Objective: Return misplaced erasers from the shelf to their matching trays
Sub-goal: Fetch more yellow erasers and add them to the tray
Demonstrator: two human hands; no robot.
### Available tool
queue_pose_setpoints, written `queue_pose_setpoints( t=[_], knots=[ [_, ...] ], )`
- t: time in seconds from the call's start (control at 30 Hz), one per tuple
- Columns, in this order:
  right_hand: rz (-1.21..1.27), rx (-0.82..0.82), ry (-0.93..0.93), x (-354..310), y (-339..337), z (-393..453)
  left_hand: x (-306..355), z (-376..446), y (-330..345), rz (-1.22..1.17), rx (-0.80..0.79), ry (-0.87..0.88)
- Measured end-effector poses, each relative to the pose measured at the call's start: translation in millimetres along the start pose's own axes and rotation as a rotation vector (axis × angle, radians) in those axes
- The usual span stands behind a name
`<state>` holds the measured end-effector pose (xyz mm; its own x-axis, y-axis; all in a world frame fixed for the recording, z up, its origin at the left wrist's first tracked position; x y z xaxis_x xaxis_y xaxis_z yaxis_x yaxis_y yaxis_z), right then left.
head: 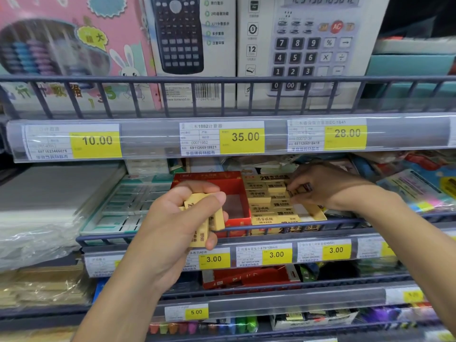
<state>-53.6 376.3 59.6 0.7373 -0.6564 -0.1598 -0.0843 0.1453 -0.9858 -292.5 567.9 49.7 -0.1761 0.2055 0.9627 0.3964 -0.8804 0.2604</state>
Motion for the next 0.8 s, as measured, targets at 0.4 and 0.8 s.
queue_pose_setpoints(
  t=[0.4,0.8],
  knots=[
    [-0.025,0.142,0.019,-34,-22,-29,0,-4,9,0.001,0.004,-0.001],
    [0.663,0.454,-0.605,-144,1,-75,3,-6,9,-0.031,0.023,0.051]
  ],
)
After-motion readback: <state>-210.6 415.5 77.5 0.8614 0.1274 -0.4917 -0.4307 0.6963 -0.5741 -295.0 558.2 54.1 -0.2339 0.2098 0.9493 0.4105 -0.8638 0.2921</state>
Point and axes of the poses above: each hand's wrist, its own z-axis towards the middle knuckle, its own y-axis out of the palm, x = y × z, the point moved 4 cm from there along z, towards the middle knuckle, and after that the axes turned 1 degree about -y, right-handed, at the moved point
